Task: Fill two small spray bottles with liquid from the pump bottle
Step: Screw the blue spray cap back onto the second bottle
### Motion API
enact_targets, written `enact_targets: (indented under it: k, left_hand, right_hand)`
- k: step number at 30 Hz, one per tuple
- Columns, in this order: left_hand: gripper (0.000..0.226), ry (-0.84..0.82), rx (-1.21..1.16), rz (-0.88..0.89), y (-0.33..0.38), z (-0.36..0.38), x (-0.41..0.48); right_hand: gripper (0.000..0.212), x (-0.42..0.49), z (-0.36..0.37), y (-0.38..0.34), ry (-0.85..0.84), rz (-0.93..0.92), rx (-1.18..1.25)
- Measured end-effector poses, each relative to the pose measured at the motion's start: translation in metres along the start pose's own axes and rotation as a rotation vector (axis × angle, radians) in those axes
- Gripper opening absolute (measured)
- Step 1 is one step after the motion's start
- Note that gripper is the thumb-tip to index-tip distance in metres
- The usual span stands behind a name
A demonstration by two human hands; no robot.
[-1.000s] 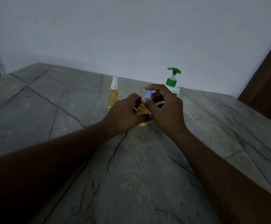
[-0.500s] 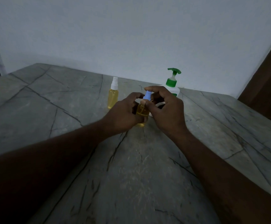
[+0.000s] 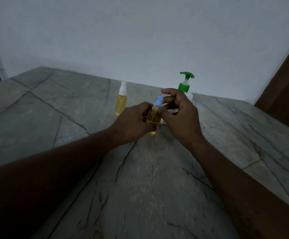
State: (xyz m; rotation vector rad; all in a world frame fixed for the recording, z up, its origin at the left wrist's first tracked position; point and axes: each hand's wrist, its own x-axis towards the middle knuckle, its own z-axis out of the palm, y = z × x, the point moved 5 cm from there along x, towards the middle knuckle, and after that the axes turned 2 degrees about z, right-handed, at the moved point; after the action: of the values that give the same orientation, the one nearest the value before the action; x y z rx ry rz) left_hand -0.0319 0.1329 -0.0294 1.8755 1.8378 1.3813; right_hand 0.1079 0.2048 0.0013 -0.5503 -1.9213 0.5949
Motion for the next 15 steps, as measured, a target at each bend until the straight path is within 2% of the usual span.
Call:
enact_targets:
  k: [4,7,12,15]
  left_hand:
    - [0.040,0.007,0.003,0.010,-0.003,0.000,0.000]
    - [0.039,0.012,0.001,0.003,-0.004,0.000,0.000]
    - [0.038,0.008,0.037,0.016,-0.001,0.000,0.001]
    - [0.042,-0.002,0.052,0.019,-0.001,0.000,0.000]
  right_hand:
    - [0.042,-0.001,-0.001,0.005,-0.055,0.045,0.069]
    - [0.039,-0.003,0.003,0.008,-0.062,0.041,-0.003]
    - [0.050,-0.002,0.007,0.011,-0.085,0.089,0.002]
    - [0.038,-0.003,0.009,0.016,-0.104,0.141,0.059]
